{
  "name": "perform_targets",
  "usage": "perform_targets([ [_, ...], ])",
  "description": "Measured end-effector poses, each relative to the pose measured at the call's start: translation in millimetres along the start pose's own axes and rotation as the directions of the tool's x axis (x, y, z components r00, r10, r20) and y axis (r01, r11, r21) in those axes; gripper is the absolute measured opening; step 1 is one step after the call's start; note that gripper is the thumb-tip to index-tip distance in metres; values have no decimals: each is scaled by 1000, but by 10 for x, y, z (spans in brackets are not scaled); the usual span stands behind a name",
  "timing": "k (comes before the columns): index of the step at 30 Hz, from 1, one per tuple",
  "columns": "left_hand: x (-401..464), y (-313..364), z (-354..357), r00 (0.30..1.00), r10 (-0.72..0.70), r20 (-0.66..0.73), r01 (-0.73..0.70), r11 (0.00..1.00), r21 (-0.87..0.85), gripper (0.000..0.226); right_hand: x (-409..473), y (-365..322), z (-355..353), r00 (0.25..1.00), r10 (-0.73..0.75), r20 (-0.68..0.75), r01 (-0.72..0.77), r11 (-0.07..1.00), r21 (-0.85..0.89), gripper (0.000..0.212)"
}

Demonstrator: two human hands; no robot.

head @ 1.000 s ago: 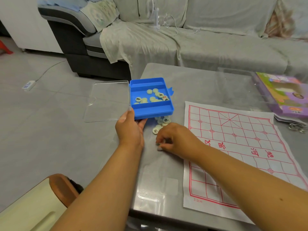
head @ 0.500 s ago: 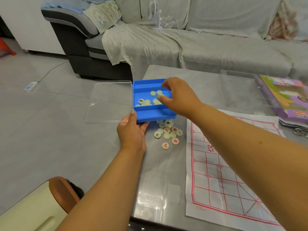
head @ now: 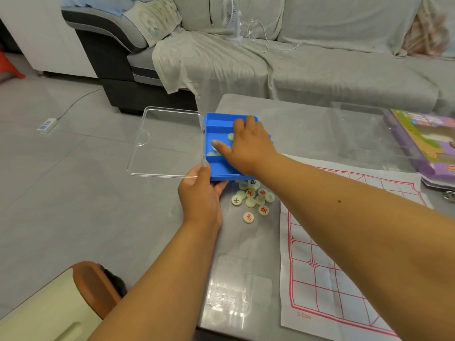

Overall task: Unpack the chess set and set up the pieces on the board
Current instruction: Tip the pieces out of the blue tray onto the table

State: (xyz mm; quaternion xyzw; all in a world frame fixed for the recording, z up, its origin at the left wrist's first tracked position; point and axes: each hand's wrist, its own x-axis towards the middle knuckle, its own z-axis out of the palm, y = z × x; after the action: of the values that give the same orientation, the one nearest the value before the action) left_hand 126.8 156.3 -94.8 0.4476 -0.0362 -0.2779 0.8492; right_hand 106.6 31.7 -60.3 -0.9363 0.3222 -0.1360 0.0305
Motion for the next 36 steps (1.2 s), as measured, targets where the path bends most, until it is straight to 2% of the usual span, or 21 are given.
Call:
perform_targets([
  [3, -12, -23, 19, 1000, -13, -3, 13, 1000, 12, 21, 9, -35, 39, 994, 29, 109, -37, 997, 68, 66],
  [6, -12, -30, 23, 999, -33, -16, 33, 999, 2, 22, 16, -79, 61, 983, -78, 166, 50, 985, 166, 51],
  [10, -18, -22, 34, 999, -42, -30, 42, 999, 7, 23, 39, -112, 40, 968, -163, 192, 144, 983, 110, 43],
  [17, -72, -33, 73, 998, -59, -30, 61, 997, 45, 22, 119, -81, 18, 945, -85, 316, 71, 996, 57, 48],
  [23, -47, -16, 78, 997, -51, -57, 53, 998, 38, 22, 123, -103, 46, 962, -181, 204, 166, 982, 90, 41],
  [30, -37, -8, 91, 996, -42, -81, 45, 998, 40, 21, 161, -83, 77, 970, -216, 111, 209, 975, 77, 46],
  [36, -9, -6, 77, 998, -7, -55, 9, 999, 37, 22, 179, -87, 61, 983, -180, 39, 166, 957, 236, 43],
])
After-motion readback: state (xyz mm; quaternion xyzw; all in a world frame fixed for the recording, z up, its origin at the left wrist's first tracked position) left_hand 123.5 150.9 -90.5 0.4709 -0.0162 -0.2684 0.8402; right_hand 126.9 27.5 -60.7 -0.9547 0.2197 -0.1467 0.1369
